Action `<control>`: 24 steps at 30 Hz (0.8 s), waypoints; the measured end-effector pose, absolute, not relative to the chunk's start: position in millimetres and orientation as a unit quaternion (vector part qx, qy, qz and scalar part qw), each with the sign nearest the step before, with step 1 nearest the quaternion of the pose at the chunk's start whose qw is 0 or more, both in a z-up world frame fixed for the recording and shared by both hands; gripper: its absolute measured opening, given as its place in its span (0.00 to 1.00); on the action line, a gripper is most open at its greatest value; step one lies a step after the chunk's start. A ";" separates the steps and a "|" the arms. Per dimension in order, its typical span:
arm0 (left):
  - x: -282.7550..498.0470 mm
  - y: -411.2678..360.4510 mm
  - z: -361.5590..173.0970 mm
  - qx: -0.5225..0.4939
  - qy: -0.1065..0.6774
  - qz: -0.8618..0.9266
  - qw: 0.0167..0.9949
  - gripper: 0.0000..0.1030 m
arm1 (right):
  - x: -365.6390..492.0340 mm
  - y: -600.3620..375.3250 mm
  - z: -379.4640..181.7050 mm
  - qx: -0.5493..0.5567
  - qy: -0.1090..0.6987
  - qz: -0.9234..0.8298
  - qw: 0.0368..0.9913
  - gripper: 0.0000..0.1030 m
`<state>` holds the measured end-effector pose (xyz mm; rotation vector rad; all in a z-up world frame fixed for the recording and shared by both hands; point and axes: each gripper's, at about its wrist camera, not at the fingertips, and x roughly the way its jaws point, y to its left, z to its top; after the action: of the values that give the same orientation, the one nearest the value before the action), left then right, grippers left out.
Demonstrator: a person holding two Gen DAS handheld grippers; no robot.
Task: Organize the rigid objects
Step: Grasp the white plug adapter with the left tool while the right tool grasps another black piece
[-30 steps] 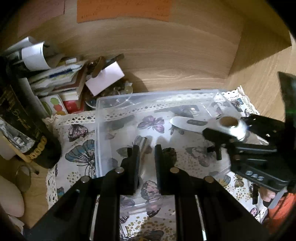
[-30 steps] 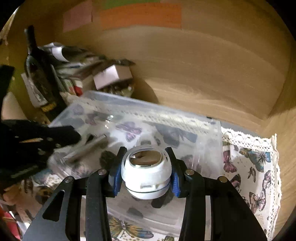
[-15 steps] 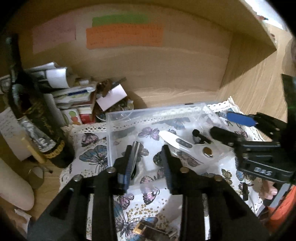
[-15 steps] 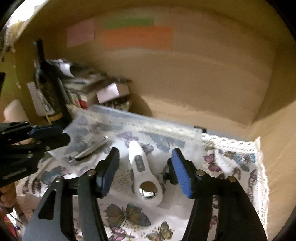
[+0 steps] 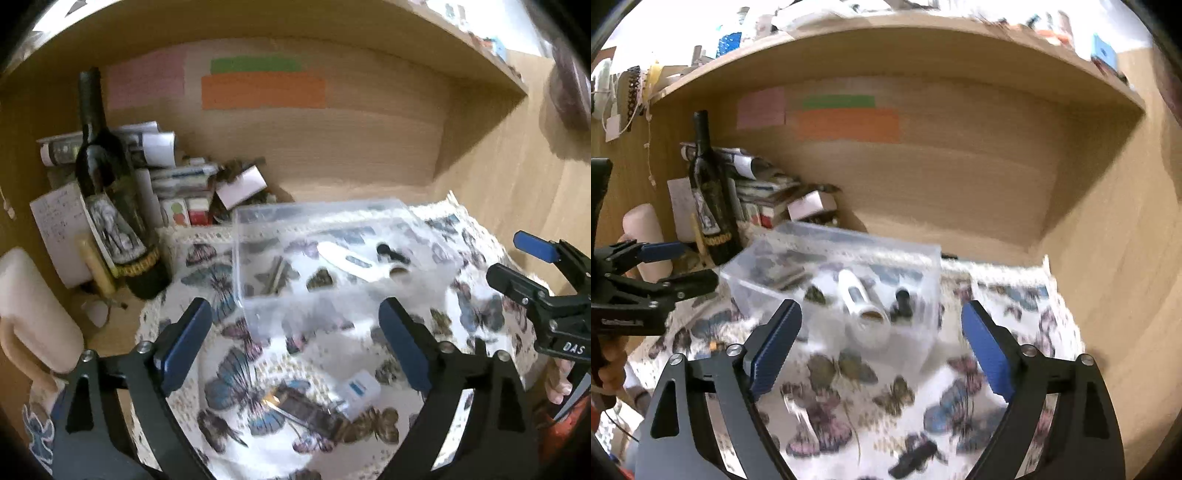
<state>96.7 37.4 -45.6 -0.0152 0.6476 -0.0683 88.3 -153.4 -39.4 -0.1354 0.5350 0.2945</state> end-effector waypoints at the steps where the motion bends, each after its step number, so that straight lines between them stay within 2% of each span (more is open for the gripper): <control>1: 94.8 35.6 -49.7 -0.007 0.323 -0.037 0.946 0.90 | 86.3 -157.2 -45.0 -0.064 0.268 0.140 0.951 0.85; 10: 95.5 11.3 -100.4 0.006 0.384 -0.073 0.921 0.90 | 73.7 -186.7 -102.7 -0.026 0.342 0.113 0.932 0.83; 12: 96.4 5.0 -108.8 0.006 0.395 -0.083 0.915 0.89 | 72.6 -190.5 -115.0 -0.018 0.360 0.113 0.926 0.78; 14: 97.5 -0.1 -114.2 0.010 0.399 -0.084 0.913 0.84 | 71.6 -194.4 -125.8 -0.009 0.376 0.112 0.920 0.69; 18: 106.9 -6.3 -123.9 0.013 0.418 -0.090 0.904 0.70 | 69.9 -195.8 -135.7 -0.009 0.389 0.103 0.916 0.55; 20: 111.3 -8.2 -128.8 0.012 0.428 -0.094 0.899 0.65 | 69.6 -195.5 -138.6 -0.007 0.393 0.103 0.914 0.44; 22: 115.7 -11.2 -135.8 0.012 0.441 -0.098 0.892 0.49 | 68.2 -193.8 -141.1 -0.016 0.391 0.096 0.915 0.36; 23: 116.9 -12.1 -138.4 0.011 0.446 -0.099 0.890 0.44 | 66.3 -191.9 -141.8 -0.026 0.388 0.090 0.917 0.31; 24: 117.0 -11.6 -139.4 0.010 0.445 -0.099 0.890 0.44 | 67.3 -191.7 -141.6 -0.028 0.388 0.089 0.917 0.31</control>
<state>117.0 -11.6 -139.4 0.0208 0.9249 -0.2063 67.3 -191.7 -141.6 -0.0580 0.7974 0.1839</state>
